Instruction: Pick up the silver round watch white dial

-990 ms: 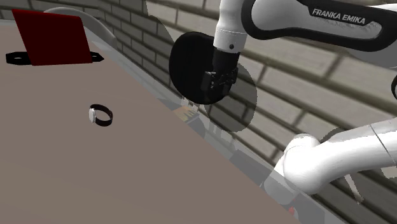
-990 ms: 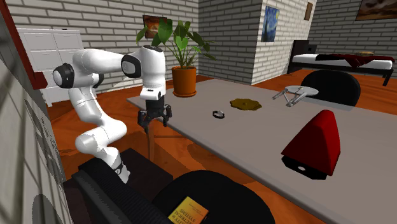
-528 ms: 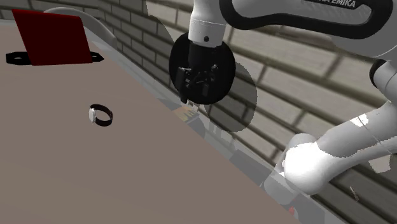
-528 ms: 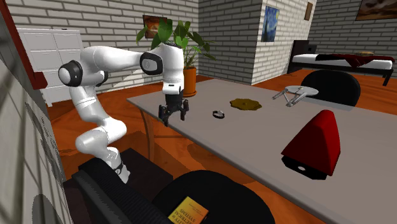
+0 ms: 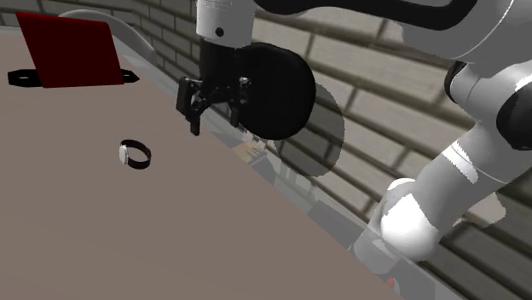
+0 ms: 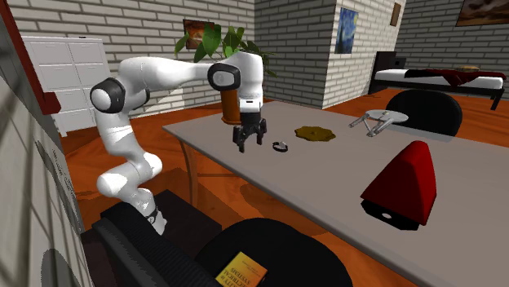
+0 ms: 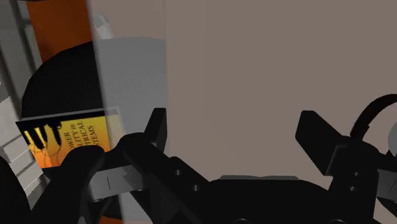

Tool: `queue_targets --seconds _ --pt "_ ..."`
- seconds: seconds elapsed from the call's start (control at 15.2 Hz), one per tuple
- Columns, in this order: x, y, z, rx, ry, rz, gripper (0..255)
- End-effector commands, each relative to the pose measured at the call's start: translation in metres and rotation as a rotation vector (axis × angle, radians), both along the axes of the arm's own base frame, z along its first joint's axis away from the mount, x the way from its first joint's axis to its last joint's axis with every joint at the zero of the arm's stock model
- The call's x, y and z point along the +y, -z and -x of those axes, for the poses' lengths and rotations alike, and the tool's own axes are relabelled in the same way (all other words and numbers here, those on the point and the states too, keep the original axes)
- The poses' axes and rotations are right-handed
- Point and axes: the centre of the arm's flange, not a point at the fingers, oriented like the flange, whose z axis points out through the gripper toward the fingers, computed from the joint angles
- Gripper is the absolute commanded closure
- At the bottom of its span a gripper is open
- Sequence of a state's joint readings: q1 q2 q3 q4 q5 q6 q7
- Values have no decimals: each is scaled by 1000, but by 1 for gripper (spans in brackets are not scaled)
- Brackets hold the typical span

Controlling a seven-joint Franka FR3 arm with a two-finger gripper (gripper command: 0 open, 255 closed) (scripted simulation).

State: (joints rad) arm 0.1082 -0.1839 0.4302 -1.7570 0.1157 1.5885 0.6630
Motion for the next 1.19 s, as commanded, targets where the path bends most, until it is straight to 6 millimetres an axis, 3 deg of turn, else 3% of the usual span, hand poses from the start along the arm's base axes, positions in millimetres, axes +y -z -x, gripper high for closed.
queue_targets --seconds 0.0,0.73,1.12 --pt "21 -5 -6 -3 2 -13 0" --pt "138 -34 -55 -21 5 -72 0" --pt "138 -3 -55 -21 5 -72 0"
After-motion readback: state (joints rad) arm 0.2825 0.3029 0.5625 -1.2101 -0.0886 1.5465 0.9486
